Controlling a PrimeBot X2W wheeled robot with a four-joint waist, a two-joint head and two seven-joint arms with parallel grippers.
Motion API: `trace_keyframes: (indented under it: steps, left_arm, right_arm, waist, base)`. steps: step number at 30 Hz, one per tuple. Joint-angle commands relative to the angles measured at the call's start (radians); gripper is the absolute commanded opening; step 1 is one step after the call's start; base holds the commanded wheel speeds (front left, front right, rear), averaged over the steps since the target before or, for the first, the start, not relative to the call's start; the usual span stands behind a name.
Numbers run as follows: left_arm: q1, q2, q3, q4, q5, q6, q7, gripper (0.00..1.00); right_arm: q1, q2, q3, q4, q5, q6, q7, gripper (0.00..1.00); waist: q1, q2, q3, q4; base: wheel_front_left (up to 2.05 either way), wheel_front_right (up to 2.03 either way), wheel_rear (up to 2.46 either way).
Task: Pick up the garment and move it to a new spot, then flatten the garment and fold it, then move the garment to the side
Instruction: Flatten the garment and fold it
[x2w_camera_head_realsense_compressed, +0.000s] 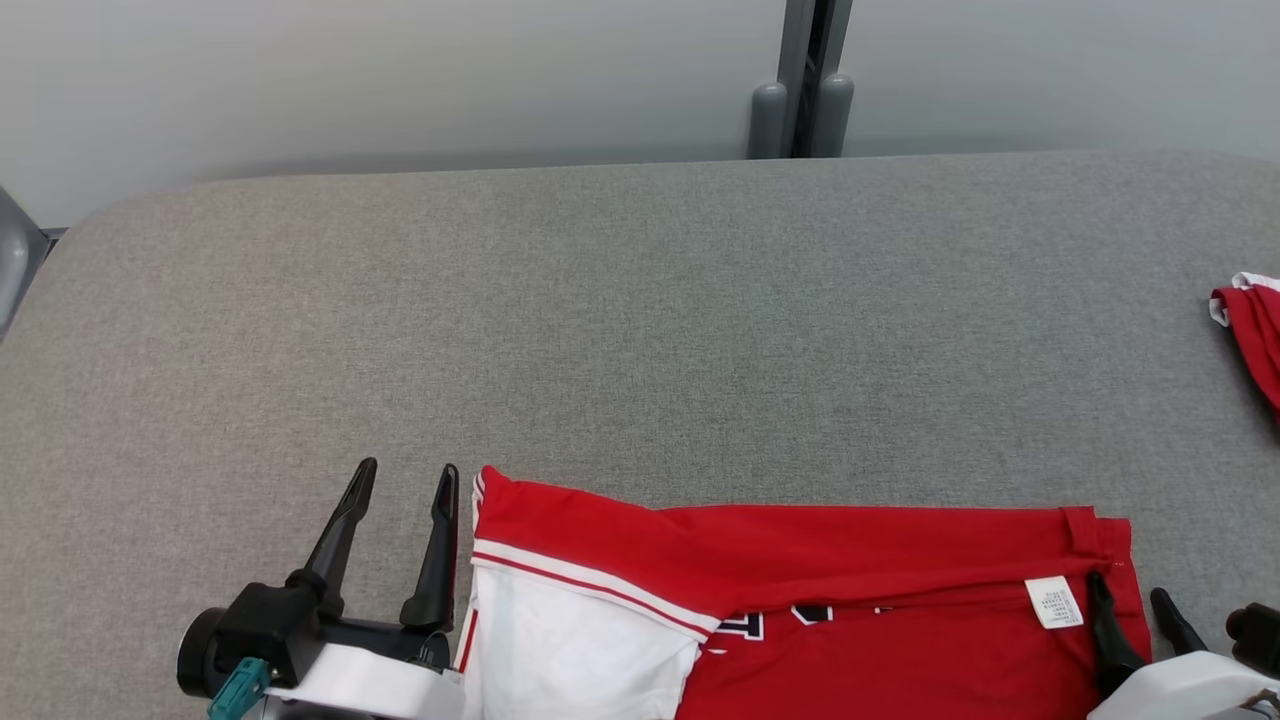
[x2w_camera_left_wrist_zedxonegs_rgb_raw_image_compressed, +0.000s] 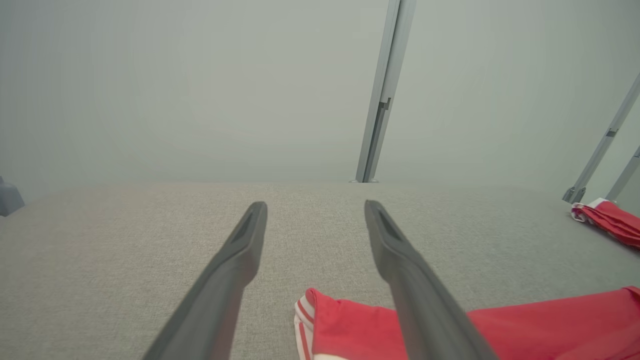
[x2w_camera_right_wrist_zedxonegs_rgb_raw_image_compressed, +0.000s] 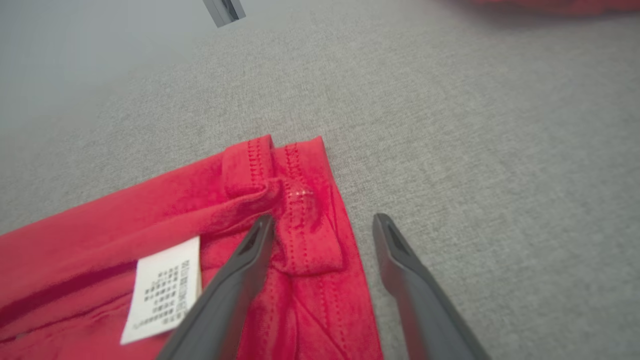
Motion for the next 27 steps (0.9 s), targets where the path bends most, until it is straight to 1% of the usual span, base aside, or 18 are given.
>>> trace_keyframes:
  steps: [1,5,8,11,13,14,16,22,27]
  left_arm:
    - [-0.012,0.003,0.004,-0.002,0.003,0.002,-0.004,1.00]
    - [-0.014,0.003,0.004,0.001,0.005,0.001,-0.004,1.00]
    - [-0.013,0.003,0.006,0.001,0.005,0.002,-0.004,1.00]
    - [-0.012,0.003,0.007,0.000,0.006,0.004,-0.004,1.00]
    - [-0.012,0.003,0.008,-0.002,0.005,0.004,-0.004,1.00]
    - [-0.012,0.003,0.009,-0.003,0.005,0.005,-0.004,1.00]
    - [-0.012,0.003,0.009,-0.004,0.004,0.005,-0.004,1.00]
    - [-0.016,0.003,0.008,-0.004,0.006,0.005,-0.004,1.00]
    - [-0.019,0.003,0.006,-0.003,0.008,0.004,-0.004,1.00]
  right_arm:
    - [-0.008,-0.006,0.003,0.013,0.007,-0.001,-0.005,1.00]
    - [-0.020,0.005,0.056,0.052,0.046,-0.001,-0.001,1.00]
    - [-0.024,0.016,0.119,0.053,0.086,0.001,0.001,1.00]
    - [-0.023,0.010,0.173,0.051,0.123,0.001,0.001,1.00]
    - [-0.024,0.002,0.204,0.053,0.139,0.001,0.002,0.17]
    - [-0.026,-0.003,0.217,0.055,0.144,0.001,0.002,0.00]
    - [-0.032,-0.021,0.225,0.061,0.154,-0.001,0.001,0.00]
    - [-0.070,-0.071,0.188,0.041,0.155,-0.002,-0.005,0.00]
    - [-0.102,-0.115,0.167,0.050,0.153,-0.002,-0.006,0.00]
  waist:
    - [0.0000,-0.0001,0.001,0.001]
    - [0.0000,-0.0001,0.004,0.004]
    - [0.0000,-0.0001,0.003,0.003]
    - [0.0000,-0.0001,0.001,0.001]
    - [0.0000,-0.0001,0.000,0.001]
    - [0.0000,-0.0001,-0.001,0.000]
    - [0.0000,-0.0001,0.000,0.000]
    - [0.0000,-0.0001,0.004,0.001]
    - [0.0000,-0.0001,0.008,0.006]
  base:
    - [0.00,0.00,0.00]
    - [0.00,0.00,0.00]
    - [0.00,0.00,0.00]
    - [0.00,0.00,0.00]
    - [0.00,0.00,0.00]
    - [0.00,0.00,0.00]
    - [0.00,0.00,0.00]
    - [0.00,0.00,0.00]
    - [0.00,0.00,0.00]
